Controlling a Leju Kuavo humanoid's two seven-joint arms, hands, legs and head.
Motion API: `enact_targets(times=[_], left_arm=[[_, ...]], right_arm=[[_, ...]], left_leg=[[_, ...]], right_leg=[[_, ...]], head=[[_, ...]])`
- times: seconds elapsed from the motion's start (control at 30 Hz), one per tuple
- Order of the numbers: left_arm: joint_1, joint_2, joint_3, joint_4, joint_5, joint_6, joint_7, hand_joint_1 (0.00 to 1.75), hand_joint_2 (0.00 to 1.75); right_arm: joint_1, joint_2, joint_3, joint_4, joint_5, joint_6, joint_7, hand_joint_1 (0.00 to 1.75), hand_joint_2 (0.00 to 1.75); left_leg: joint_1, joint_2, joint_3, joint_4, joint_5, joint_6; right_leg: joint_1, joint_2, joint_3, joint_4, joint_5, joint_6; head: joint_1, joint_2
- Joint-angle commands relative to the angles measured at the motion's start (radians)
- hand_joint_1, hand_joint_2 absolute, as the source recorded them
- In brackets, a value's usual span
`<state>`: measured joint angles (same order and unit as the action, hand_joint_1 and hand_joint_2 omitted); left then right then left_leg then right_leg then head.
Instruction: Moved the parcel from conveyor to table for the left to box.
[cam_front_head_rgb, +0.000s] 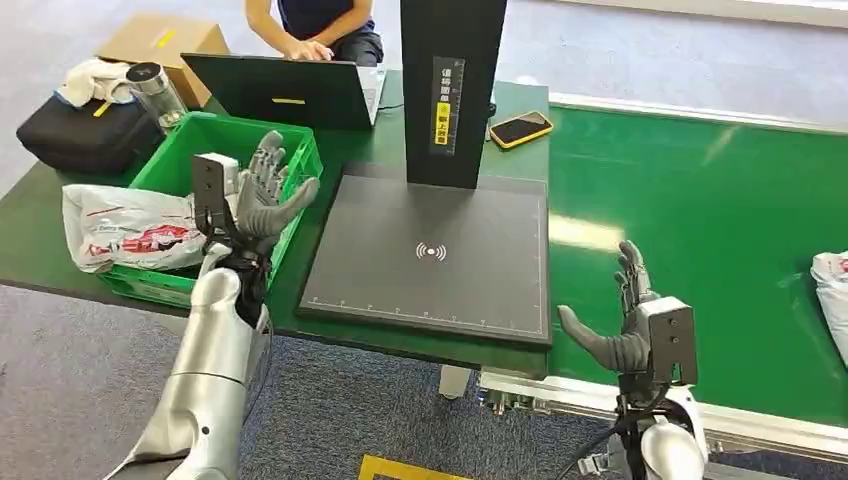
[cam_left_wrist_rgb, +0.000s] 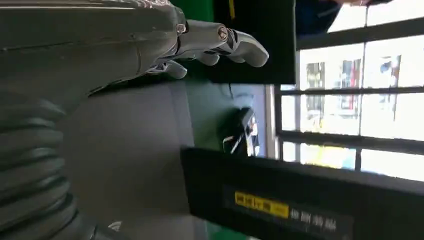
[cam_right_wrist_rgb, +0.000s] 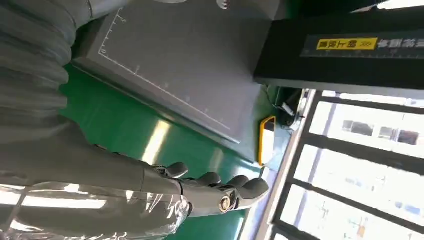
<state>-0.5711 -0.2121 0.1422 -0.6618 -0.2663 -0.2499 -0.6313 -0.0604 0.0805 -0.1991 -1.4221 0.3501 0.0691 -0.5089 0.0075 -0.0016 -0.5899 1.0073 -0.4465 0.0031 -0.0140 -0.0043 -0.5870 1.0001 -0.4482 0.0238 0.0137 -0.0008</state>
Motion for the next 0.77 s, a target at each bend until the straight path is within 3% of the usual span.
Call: enact_targets(times=[0.03,0.23,0.77], left_arm=[[-0.022,0.015,-0.167,0.192,-0.025,-0.011,-0.014,0.0,1.75],[0.005,0.029,-0.186,0.176,-0.014,-0.01,-0.025,0.0,1.75],[0.038,0.042,-0.207,0.148,0.042,-0.021,-0.039,0.0,1.75]], right_arm=[[-0.098,-0.07,0.085,0.226,-0.076,0.097,-0.07,0.0,1.75],[-0.112,-0.066,0.087,0.242,-0.12,0.161,-0.082,0.0,1.75],[-0.134,-0.056,0.105,0.276,-0.1,0.155,-0.076,0.0,1.75]], left_leg=[[0.0,0.001,0.006,-0.003,0.0,0.0],[0.0,0.002,0.003,-0.001,0.0,0.0],[0.0,0.002,0.004,-0.002,0.0,0.0]], right_leg=[[0.0,0.001,0.006,-0.004,0.001,-0.001],[0.0,0.002,0.002,-0.001,0.0,-0.001],[0.0,0.002,0.003,-0.002,0.0,-0.001]], head=[[0.001,0.0],[0.0,0.0],[0.0,0.0]])
